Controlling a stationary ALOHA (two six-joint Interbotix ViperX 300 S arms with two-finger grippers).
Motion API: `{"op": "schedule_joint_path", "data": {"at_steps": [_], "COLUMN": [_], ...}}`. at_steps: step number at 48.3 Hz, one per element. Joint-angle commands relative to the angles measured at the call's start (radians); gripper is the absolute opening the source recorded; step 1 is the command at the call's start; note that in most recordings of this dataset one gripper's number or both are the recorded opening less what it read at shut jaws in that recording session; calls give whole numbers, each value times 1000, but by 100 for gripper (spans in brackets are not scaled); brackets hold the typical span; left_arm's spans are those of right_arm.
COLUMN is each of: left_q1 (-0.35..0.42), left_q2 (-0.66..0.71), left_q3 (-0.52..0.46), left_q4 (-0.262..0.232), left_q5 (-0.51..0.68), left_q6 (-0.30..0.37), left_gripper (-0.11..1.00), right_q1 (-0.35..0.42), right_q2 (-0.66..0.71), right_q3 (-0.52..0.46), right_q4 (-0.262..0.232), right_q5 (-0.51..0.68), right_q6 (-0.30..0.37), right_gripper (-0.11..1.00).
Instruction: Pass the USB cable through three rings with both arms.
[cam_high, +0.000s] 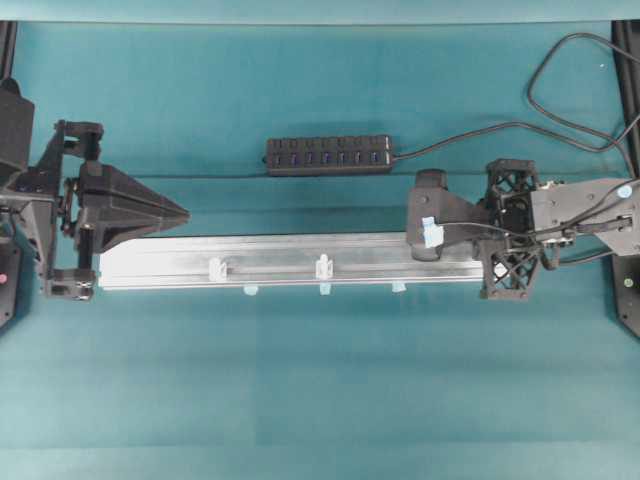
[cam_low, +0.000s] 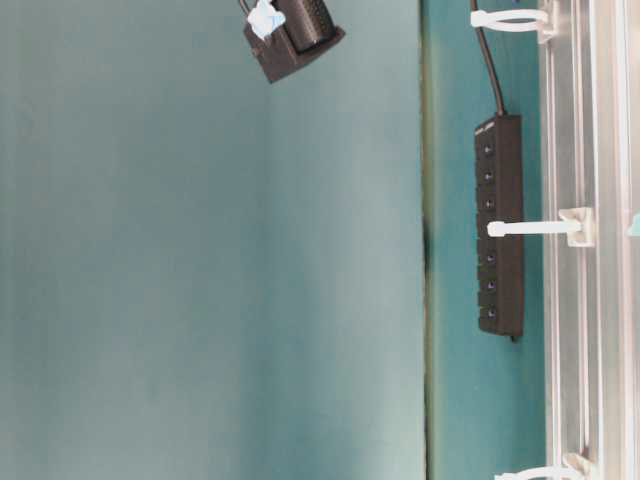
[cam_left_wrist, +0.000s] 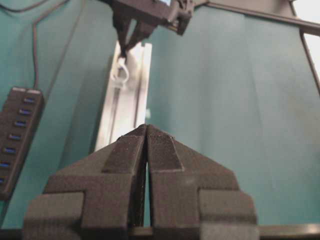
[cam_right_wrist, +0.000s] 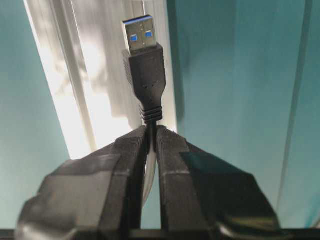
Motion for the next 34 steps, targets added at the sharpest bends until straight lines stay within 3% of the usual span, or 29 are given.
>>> {"op": "schedule_joint_path", "data": {"at_steps": [1, 16, 34], "left_q1": [2, 2, 2], "left_q2": [9, 52, 109], "left_q3": [-29, -49, -75], "left_q4": [3, 3, 3], "left_q5": [-12, -12, -31], "left_q6": [2, 2, 2], "left_gripper": [2, 2, 2], "right_q1": [-5, -8, -8], "right_q2": [2, 20, 23], "right_q3": [-18, -44, -51], "right_q4": [-2, -2, 37], "right_q5": [-18, -67, -132], "right_q6": [9, 14, 15], "right_gripper": [-7, -7, -7]}}
